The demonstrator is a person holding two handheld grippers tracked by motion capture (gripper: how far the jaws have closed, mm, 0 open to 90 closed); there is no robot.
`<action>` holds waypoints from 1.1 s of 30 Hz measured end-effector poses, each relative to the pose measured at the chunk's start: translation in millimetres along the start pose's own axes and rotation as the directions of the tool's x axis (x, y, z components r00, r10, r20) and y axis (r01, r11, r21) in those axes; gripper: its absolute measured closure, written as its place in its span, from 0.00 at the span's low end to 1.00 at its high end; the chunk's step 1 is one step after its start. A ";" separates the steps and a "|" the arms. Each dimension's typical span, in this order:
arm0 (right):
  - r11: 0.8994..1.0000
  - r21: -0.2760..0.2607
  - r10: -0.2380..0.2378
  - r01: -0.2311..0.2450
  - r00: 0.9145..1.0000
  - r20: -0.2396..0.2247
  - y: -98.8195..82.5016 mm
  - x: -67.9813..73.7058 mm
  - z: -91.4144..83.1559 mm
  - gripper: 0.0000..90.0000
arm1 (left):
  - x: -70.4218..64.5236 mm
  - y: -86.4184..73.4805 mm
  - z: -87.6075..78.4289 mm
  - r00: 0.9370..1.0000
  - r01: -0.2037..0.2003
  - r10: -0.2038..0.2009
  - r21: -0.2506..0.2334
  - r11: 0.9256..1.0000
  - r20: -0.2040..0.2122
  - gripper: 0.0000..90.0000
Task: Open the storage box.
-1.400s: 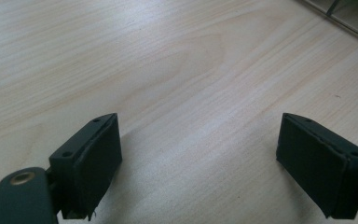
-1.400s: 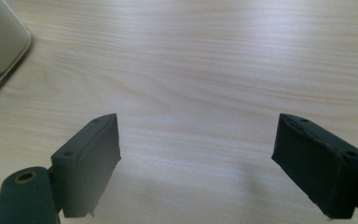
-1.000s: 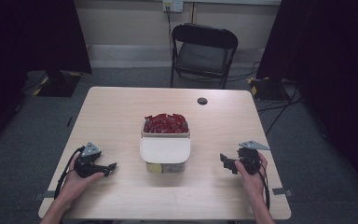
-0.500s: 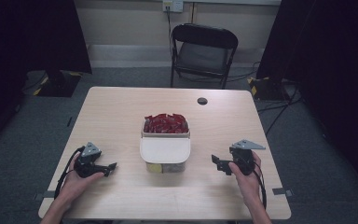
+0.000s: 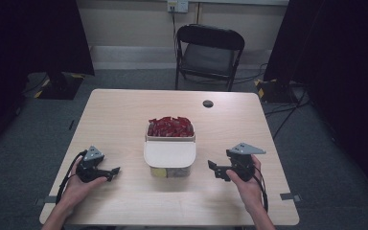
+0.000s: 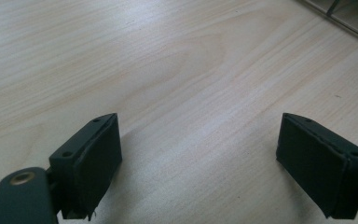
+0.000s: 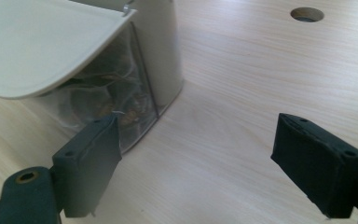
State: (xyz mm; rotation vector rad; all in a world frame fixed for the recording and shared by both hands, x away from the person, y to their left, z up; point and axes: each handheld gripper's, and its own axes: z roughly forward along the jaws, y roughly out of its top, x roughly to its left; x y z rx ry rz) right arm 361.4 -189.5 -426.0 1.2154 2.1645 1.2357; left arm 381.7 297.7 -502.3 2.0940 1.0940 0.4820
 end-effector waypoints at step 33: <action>0.995 0.040 -0.087 0.093 0.988 -0.124 -1.9 52.1 29.9 0.16 | 0.0 0.0 0.0 1.000 0.000 0.000 0.000 1.000 0.000 0.15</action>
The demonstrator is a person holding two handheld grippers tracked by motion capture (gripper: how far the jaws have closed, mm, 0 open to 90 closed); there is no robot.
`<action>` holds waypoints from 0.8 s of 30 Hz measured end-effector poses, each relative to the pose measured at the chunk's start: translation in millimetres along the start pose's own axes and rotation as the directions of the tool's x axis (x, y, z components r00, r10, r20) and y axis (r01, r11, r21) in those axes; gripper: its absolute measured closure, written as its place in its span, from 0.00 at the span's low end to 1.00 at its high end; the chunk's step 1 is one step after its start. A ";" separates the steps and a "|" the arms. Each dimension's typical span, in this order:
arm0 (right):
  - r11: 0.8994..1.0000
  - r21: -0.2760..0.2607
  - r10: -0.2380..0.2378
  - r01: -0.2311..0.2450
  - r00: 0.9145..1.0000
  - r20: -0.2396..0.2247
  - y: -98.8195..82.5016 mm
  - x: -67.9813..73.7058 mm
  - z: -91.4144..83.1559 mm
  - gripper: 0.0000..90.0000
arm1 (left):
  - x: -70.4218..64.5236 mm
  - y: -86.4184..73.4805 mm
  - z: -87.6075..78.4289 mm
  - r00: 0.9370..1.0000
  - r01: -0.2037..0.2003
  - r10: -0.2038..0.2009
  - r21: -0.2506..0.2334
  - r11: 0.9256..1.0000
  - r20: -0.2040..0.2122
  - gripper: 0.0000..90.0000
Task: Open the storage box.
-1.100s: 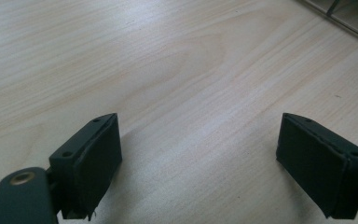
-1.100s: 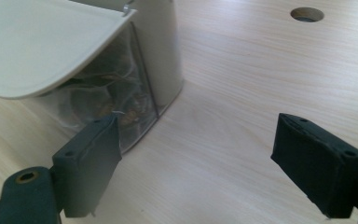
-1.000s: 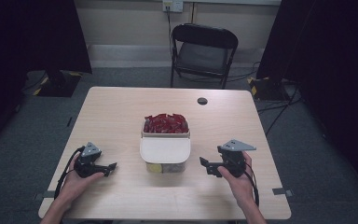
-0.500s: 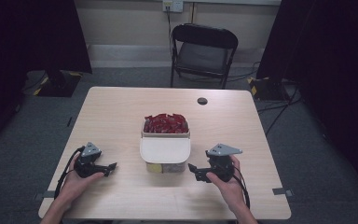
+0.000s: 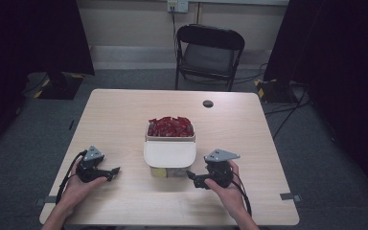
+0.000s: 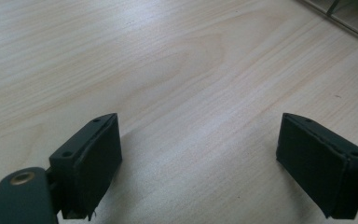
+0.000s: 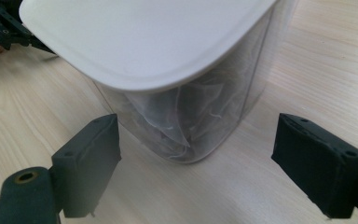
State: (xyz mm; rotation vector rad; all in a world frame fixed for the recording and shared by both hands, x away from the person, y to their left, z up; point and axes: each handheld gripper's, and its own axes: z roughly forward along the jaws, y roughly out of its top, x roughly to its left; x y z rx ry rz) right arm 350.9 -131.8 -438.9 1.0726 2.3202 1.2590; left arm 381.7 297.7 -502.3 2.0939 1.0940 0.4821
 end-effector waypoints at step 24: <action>1.000 -0.017 0.002 -0.002 1.000 -0.017 16.5 5.9 9.0 0.16 | 0.0 0.0 0.0 1.000 0.000 0.000 0.000 1.000 0.000 0.15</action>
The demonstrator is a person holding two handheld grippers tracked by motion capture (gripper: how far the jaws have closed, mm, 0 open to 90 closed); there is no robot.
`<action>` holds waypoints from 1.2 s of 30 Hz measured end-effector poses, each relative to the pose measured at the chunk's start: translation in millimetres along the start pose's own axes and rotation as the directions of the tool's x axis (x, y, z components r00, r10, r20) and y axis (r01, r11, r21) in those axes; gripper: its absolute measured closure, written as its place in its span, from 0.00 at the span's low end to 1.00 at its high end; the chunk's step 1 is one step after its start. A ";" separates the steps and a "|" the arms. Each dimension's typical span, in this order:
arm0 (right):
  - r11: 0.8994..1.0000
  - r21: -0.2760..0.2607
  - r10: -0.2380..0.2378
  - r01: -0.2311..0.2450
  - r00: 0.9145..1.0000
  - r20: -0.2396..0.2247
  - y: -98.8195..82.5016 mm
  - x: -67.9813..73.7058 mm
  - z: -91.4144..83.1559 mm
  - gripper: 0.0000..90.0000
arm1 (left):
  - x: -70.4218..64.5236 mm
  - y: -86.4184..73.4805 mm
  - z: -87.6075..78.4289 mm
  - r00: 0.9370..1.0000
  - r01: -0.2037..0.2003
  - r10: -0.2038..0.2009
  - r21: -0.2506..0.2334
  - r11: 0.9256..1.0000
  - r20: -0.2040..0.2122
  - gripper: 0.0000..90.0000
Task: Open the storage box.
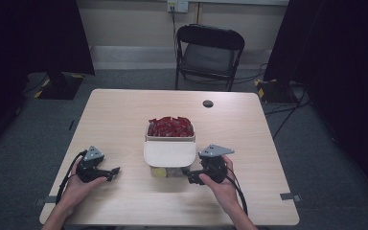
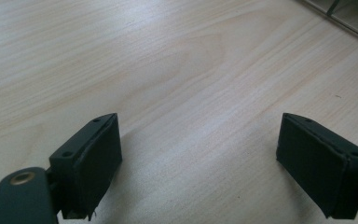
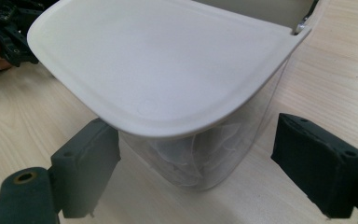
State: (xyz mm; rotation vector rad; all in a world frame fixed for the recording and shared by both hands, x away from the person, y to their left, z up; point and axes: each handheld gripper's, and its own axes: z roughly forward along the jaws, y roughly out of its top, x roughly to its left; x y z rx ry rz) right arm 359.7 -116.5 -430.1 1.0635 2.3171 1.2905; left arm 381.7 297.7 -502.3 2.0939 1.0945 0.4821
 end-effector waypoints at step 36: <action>0.997 -0.071 0.008 -0.010 1.000 -0.017 27.3 -3.9 -7.5 0.16 | 0.0 0.0 0.0 1.000 0.000 0.000 0.000 1.000 0.000 0.15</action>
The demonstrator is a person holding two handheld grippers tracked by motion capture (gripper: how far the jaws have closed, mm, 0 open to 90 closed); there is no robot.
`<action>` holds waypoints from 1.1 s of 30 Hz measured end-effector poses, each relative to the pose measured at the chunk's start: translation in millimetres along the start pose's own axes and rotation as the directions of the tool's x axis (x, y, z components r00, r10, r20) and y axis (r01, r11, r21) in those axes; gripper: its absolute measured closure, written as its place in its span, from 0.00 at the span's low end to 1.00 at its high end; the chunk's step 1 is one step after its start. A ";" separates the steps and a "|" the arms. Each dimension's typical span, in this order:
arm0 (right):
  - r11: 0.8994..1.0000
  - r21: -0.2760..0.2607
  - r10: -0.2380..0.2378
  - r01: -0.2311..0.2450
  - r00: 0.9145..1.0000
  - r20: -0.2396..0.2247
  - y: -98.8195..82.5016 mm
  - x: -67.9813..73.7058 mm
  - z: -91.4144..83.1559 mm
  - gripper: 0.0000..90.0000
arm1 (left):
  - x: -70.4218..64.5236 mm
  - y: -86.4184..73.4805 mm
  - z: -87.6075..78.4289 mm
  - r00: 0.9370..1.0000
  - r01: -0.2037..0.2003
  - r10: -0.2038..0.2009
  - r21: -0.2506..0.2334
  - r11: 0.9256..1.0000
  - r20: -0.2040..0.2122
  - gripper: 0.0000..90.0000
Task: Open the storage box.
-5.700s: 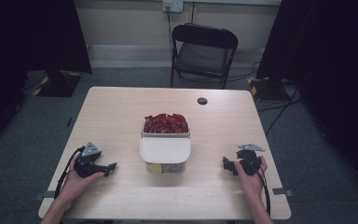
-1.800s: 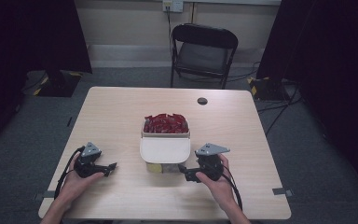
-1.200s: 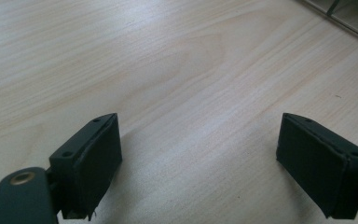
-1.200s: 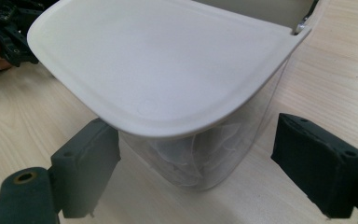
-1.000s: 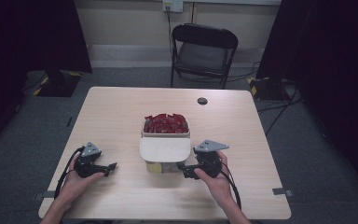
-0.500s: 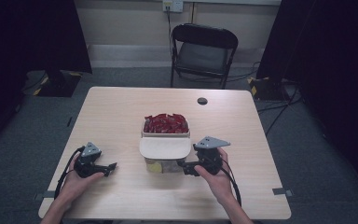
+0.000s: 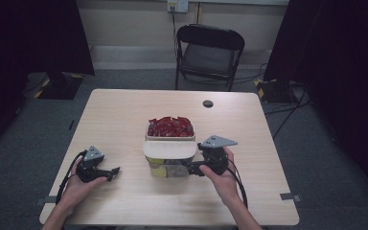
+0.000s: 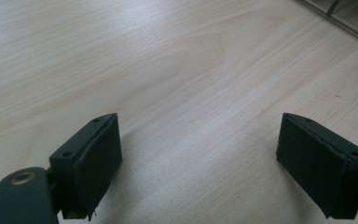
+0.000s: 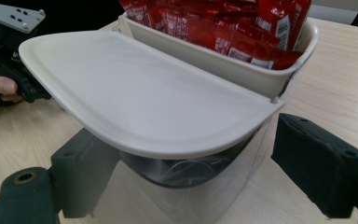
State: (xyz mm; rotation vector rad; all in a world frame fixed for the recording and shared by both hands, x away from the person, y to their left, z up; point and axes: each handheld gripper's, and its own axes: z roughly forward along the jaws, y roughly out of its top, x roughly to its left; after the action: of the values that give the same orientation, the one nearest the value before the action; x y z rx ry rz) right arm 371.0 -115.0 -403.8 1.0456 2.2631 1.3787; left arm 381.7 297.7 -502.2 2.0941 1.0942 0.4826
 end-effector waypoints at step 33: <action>0.999 -0.021 0.032 -0.032 0.999 -0.009 13.3 -13.0 9.3 0.21 | 0.0 0.0 0.0 1.000 0.000 0.000 0.000 1.000 0.000 0.15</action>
State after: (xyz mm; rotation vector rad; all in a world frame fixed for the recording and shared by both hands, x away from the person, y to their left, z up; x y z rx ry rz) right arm 391.1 -114.5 -398.6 1.0755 2.2417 1.4194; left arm 381.7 297.6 -502.2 2.0938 1.0945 0.4825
